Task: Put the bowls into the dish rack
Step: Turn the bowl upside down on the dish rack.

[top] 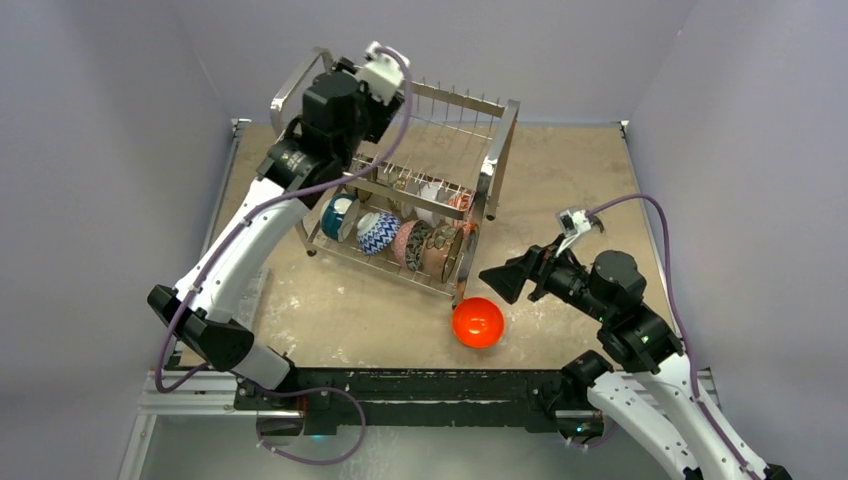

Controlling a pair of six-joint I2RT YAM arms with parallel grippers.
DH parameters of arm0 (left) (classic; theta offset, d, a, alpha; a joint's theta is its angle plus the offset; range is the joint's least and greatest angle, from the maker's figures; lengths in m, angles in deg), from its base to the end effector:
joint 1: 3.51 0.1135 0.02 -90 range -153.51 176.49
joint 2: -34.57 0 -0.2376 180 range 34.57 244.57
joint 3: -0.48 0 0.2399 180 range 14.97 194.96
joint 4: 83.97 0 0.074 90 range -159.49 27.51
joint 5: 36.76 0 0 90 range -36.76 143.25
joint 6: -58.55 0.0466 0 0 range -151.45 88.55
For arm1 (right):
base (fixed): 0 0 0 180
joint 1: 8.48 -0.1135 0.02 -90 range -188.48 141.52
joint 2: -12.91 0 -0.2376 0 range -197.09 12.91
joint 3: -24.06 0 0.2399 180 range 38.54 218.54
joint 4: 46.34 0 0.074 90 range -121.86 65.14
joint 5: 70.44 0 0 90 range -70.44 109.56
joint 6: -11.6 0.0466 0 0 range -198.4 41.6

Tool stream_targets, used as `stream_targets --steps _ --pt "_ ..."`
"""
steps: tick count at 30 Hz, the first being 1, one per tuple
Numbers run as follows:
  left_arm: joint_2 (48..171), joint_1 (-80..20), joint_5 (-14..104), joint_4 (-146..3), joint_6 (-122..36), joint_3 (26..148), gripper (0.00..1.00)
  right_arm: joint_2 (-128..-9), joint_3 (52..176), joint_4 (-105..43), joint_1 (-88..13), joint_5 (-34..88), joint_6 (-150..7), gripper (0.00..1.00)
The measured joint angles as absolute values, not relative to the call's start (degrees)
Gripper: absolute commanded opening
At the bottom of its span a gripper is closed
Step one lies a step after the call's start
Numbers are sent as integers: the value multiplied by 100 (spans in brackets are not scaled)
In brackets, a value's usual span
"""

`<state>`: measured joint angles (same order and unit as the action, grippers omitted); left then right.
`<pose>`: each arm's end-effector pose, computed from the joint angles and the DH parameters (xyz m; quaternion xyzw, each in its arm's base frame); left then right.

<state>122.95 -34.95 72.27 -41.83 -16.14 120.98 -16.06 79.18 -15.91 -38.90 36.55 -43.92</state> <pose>0.2918 -0.1606 0.4580 0.2023 0.7357 0.0365 0.6453 0.1188 0.0855 0.3255 -0.0747 0.7281 0.4523 0.5096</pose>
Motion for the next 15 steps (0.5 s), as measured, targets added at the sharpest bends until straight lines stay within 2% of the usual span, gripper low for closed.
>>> stream_targets --steps 5,15 --pt "12208 -4070 7953 -4279 -392 11692 0 -1608 7824 -1587 -3890 3662 -4399 99" --pt "12153 -4002 9085 -4655 992 11346 0 -1637 7807 -1596 -3890 3690 -4465 99"
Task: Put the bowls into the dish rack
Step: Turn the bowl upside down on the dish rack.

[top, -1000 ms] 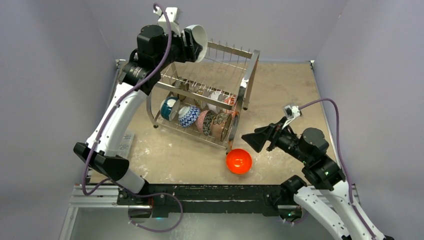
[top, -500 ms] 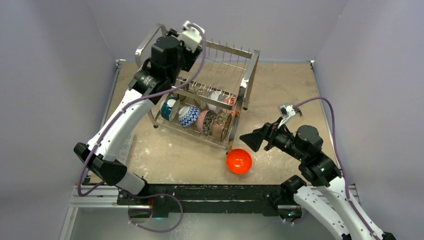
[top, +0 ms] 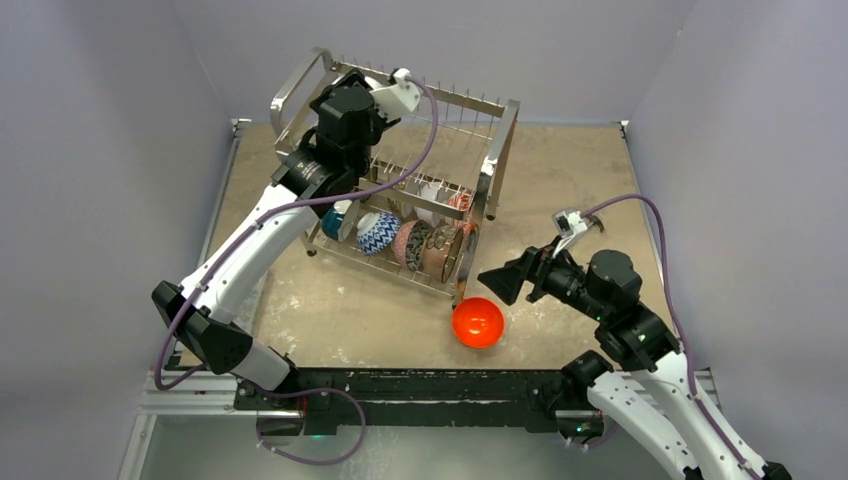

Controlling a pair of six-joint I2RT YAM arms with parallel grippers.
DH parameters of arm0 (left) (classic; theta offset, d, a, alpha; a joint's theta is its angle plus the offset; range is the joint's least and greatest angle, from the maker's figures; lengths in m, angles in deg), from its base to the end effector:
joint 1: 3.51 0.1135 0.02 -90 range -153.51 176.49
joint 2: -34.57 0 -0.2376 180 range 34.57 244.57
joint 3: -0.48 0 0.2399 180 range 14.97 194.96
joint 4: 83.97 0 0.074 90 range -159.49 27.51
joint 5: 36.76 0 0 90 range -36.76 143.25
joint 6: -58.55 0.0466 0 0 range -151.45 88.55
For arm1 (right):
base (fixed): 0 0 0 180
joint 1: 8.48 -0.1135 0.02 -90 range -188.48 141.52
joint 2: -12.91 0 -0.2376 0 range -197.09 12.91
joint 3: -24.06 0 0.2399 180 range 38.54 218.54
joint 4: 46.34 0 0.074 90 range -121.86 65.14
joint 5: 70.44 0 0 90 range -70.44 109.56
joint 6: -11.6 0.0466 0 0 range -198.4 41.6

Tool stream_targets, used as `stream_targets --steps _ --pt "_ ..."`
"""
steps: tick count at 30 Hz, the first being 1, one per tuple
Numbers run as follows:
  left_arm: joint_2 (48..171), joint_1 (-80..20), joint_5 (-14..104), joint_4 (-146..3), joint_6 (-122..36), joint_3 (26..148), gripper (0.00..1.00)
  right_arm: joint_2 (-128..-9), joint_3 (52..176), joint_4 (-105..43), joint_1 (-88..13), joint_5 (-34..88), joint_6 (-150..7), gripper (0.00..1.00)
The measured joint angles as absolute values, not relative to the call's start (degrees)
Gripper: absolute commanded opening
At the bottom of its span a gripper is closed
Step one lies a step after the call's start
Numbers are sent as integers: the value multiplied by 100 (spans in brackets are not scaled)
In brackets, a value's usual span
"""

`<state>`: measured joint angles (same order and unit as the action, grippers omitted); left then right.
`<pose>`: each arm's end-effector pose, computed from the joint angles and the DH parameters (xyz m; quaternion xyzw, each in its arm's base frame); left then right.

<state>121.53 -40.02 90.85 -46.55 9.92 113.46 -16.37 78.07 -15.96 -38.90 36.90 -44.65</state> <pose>0.2835 -0.1745 0.4341 0.3016 0.6981 0.2746 0.5885 0.1211 0.0872 0.3184 -0.0799 0.7353 0.4472 0.5030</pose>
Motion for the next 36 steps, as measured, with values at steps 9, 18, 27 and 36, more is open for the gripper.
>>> stream_targets --steps 9,18,27,36 --pt "12182 -4002 9653 -4832 1827 11307 4 -1783 7803 -1593 -3890 3714 -4528 99" --pt "12350 -4002 9942 -4841 2220 11255 45 -1829 7803 -1591 -3890 3714 -4528 99" --pt "12387 -4004 9798 -4884 2144 11257 90 -1875 7803 -1582 -3890 3712 -4528 99" --pt "12313 -4006 9502 -4865 1842 11250 96 -1897 7803 -1578 -3890 3710 -4528 99"
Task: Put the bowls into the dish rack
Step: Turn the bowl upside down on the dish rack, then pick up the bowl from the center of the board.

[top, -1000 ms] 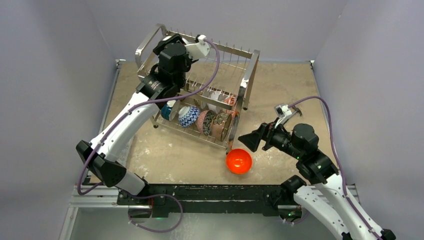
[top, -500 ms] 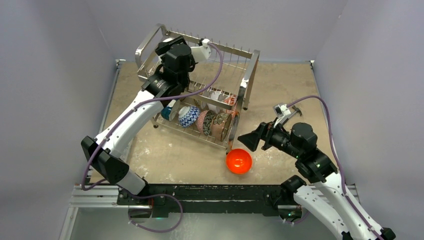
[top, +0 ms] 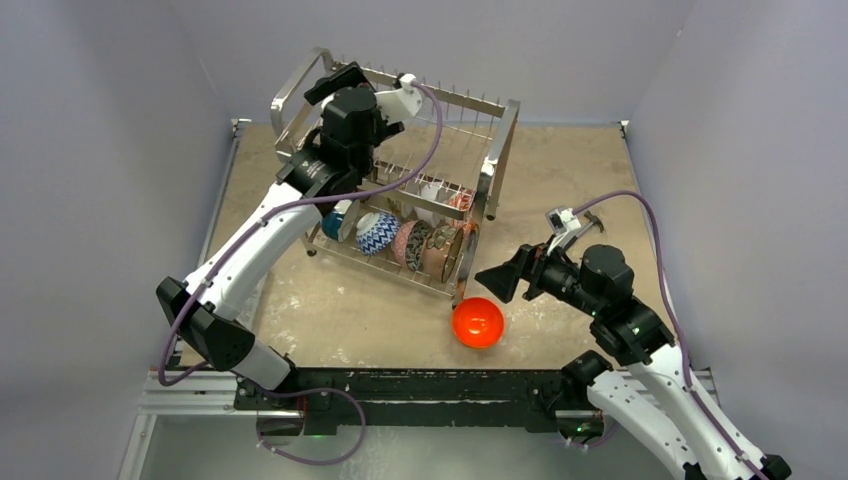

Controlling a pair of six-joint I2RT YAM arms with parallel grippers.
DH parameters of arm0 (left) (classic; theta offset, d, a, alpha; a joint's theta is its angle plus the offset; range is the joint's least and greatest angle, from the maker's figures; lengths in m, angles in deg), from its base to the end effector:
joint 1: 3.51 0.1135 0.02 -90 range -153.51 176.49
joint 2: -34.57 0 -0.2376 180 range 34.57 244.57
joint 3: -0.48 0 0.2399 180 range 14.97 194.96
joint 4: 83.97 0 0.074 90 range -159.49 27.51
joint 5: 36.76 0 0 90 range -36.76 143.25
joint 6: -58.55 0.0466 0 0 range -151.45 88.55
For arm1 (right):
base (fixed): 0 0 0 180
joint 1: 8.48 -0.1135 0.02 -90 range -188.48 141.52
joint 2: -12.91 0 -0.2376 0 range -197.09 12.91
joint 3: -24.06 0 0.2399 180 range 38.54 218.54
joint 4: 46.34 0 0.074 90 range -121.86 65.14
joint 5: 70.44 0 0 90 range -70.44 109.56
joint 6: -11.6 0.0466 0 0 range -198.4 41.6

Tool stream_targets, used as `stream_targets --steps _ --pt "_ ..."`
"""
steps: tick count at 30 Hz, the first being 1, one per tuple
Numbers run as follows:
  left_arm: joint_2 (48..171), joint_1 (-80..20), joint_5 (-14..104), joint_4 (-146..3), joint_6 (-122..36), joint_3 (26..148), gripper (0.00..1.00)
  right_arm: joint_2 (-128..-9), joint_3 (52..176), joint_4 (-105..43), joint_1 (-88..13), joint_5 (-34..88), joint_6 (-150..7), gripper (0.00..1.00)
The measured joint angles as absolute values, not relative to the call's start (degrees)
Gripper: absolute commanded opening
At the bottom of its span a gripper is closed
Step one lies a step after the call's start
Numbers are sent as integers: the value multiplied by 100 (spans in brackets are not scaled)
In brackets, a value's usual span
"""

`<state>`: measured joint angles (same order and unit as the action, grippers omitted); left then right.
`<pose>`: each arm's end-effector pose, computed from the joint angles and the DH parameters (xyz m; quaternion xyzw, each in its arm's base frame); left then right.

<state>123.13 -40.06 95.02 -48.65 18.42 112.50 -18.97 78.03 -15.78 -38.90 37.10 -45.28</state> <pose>0.2920 -0.1778 0.4242 0.3328 0.6825 0.3433 0.5528 0.1289 0.0919 0.3118 -0.0819 0.7507 0.4379 0.4878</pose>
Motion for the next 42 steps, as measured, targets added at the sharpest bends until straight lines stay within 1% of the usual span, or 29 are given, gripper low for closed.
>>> stream_targets --steps 3,10,21,29,35,42 --pt "12179 -3993 9148 -4725 1488 11250 95 -1906 7803 -1578 -3890 3710 -4528 99" --pt "11858 -4006 7874 -4408 360 11351 96 -1936 7805 -1563 -3890 3710 -4524 99" --pt "11812 -3961 7378 -4375 -237 11377 96 -1934 7805 -1497 -3890 3706 -4524 99" --pt "11639 -3961 6099 -4423 -1032 11344 95 -1936 7807 -1497 -3890 3706 -4521 99" --pt "11288 -4068 5179 -4766 -1793 11082 95 -1936 7807 -1497 -3890 3706 -4521 99" --pt "11065 -4070 4808 -5357 -2516 10511 94 -2050 7892 -1331 -3890 3546 -4493 99"
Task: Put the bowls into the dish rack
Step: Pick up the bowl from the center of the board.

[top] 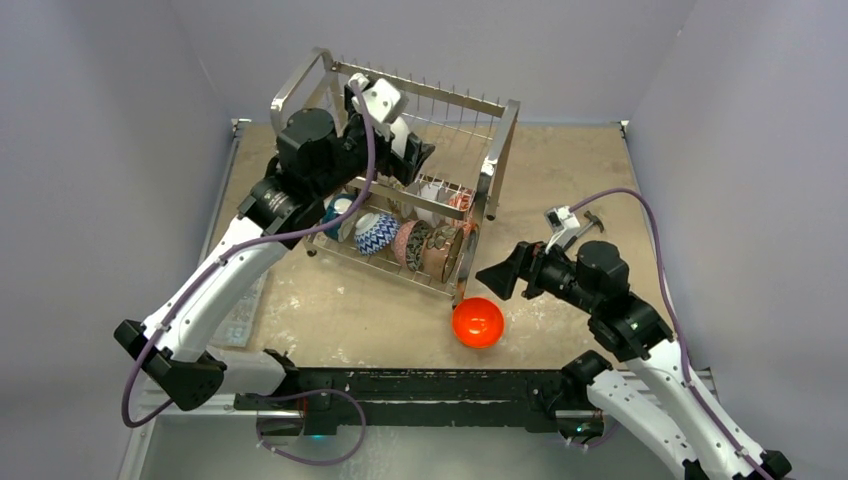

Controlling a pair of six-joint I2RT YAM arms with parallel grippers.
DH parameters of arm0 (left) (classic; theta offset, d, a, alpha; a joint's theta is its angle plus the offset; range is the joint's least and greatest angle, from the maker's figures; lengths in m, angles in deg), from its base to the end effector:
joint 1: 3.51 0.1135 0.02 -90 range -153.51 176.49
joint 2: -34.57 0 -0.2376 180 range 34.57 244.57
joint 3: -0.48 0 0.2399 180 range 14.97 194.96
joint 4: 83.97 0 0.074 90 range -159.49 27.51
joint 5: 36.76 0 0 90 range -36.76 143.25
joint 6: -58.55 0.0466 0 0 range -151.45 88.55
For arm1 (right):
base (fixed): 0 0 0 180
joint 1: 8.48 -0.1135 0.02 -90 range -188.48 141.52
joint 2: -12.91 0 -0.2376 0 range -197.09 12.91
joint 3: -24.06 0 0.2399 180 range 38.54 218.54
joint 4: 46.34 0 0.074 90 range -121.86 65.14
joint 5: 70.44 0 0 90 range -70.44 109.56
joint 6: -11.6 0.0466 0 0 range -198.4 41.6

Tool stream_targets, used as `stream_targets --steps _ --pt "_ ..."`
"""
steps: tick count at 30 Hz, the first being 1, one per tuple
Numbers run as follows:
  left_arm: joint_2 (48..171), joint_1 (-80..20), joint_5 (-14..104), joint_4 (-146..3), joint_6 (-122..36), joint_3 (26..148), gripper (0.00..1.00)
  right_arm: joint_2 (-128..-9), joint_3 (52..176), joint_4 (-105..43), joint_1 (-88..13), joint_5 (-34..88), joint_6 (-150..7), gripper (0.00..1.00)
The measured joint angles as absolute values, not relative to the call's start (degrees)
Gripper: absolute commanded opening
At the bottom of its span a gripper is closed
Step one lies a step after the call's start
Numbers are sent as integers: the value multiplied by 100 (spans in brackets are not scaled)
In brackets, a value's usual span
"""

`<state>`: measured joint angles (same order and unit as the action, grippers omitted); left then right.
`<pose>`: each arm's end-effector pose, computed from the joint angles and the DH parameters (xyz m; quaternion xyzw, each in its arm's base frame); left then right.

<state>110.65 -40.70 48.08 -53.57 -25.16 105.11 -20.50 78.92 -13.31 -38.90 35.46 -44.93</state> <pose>0.2316 -0.1810 0.4549 0.2949 0.6551 -0.2163 0.6612 0.1327 0.0927 0.3082 -0.0670 0.7694 0.4222 0.4746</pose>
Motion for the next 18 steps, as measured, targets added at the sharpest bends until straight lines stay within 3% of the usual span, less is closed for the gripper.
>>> stream_targets --steps 18 --pt "8534 -4068 4156 -6301 -5224 8133 88 -1731 7709 -70 -3883 2209 -3450 99"
